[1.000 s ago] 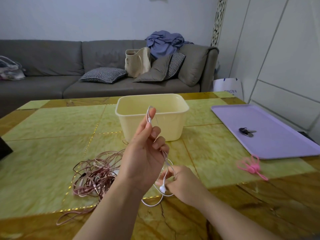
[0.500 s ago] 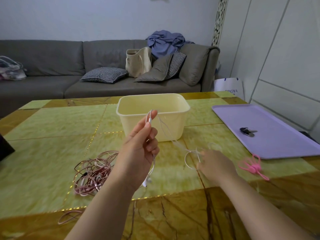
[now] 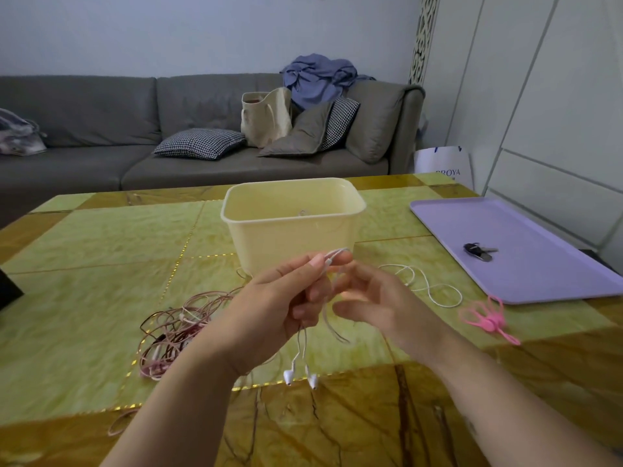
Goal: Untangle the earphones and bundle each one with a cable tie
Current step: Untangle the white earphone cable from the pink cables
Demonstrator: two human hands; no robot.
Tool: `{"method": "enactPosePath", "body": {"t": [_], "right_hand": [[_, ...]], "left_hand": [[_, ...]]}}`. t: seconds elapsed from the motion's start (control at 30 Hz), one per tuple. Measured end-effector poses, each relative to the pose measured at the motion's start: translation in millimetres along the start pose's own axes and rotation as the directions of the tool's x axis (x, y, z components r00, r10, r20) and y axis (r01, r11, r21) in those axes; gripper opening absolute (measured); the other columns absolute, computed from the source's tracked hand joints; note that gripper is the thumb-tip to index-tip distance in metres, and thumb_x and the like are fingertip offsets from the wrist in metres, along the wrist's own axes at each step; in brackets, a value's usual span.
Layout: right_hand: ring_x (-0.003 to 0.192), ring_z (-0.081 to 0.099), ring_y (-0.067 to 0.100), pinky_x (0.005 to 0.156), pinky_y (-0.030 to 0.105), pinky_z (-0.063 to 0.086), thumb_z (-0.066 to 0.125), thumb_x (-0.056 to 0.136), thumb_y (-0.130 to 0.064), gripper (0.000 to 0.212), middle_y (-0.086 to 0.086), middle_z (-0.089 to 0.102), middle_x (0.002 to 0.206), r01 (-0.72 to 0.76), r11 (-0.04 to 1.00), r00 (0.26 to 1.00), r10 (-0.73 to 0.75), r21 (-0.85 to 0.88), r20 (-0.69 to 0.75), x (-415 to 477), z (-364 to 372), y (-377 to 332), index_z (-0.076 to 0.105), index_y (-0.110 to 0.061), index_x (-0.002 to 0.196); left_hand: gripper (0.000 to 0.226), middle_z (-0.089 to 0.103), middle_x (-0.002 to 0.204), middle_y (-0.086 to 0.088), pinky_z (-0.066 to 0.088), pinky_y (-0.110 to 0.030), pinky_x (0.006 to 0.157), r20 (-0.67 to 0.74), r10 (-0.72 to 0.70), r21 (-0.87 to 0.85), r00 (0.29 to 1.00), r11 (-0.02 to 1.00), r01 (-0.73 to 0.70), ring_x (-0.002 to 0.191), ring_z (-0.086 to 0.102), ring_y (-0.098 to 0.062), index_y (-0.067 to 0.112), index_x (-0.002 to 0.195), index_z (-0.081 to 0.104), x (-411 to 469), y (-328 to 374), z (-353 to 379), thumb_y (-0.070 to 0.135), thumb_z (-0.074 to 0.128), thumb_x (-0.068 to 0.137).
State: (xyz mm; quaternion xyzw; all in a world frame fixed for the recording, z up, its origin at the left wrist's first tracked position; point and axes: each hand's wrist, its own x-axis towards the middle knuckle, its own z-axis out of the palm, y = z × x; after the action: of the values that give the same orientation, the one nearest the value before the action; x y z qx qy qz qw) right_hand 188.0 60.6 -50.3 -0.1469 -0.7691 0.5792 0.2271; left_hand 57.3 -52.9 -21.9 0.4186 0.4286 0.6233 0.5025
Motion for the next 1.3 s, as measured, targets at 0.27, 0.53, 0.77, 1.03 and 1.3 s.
{"method": "enactPosePath", "body": {"t": [0.27, 0.53, 0.77, 1.03, 1.3], "right_hand": [[0.064, 0.062, 0.017, 0.066, 0.029, 0.054, 0.074, 0.066, -0.021, 0.012, 0.012, 0.061, 0.077, -0.089, 0.879, 0.994, 0.046, 0.469, 0.103, -2, -19, -8, 0.065, -0.013, 0.066], [0.037, 0.022, 0.008, 0.050, 0.028, 0.014, 0.054, 0.088, -0.023, 0.034, -0.005, 0.025, 0.046, -0.068, 0.853, 0.953, 0.209, 0.518, -0.218, 2, -33, -7, 0.049, -0.015, 0.056], [0.038, 0.031, 0.002, 0.052, 0.026, 0.027, 0.055, 0.093, -0.030, 0.035, -0.013, 0.037, 0.041, -0.279, 0.960, 0.836, 0.257, 0.027, -0.484, 8, -43, 34, 0.055, -0.017, 0.060], [0.082, 0.055, 0.001, 0.067, 0.007, 0.037, 0.049, 0.096, -0.030, 0.016, -0.017, 0.058, 0.083, -0.230, 0.885, 0.943, 0.100, -0.406, -0.316, 6, -1, 33, 0.063, -0.021, 0.094], [0.109, 0.060, 0.024, 0.105, 0.040, 0.040, 0.048, 0.080, -0.042, 0.051, 0.006, 0.070, 0.101, 0.143, 0.971, 0.988, -0.151, 0.194, 0.027, -8, 8, -7, 0.057, -0.014, 0.121]], "left_hand": [[0.028, 0.034, 0.057, 0.006, 0.028, -0.015, 0.045, 0.023, -0.068, 0.004, 0.997, 0.998, 0.068, 0.045, 0.027, -0.005, 0.017, 0.084, 0.073, -2, 3, -7, 0.031, 0.049, 0.084], [0.031, 0.034, 0.057, 0.007, 0.031, -0.014, 0.047, 0.050, -0.186, 0.231, 0.981, 0.958, 0.170, 0.048, 0.027, -0.006, 0.019, 0.075, 0.072, -9, 6, -13, 0.036, 0.048, 0.085], [0.030, 0.033, 0.054, 0.006, 0.032, -0.016, 0.045, -0.056, -0.059, 0.051, 0.997, 0.997, 0.062, 0.044, 0.029, -0.006, 0.020, 0.063, 0.066, -6, 7, -12, 0.030, 0.047, 0.083], [0.028, 0.042, 0.056, 0.003, 0.042, -0.020, 0.051, -0.037, -0.044, 0.006, 0.998, 0.999, 0.044, 0.050, 0.046, -0.012, 0.020, 0.066, 0.070, -7, 7, -8, 0.027, 0.048, 0.082], [0.028, 0.036, 0.053, 0.005, 0.040, -0.019, 0.048, 0.073, -0.156, -0.013, 0.985, 0.987, 0.158, 0.042, 0.034, -0.007, 0.016, 0.068, 0.069, -11, 13, -6, 0.024, 0.047, 0.084]]}}
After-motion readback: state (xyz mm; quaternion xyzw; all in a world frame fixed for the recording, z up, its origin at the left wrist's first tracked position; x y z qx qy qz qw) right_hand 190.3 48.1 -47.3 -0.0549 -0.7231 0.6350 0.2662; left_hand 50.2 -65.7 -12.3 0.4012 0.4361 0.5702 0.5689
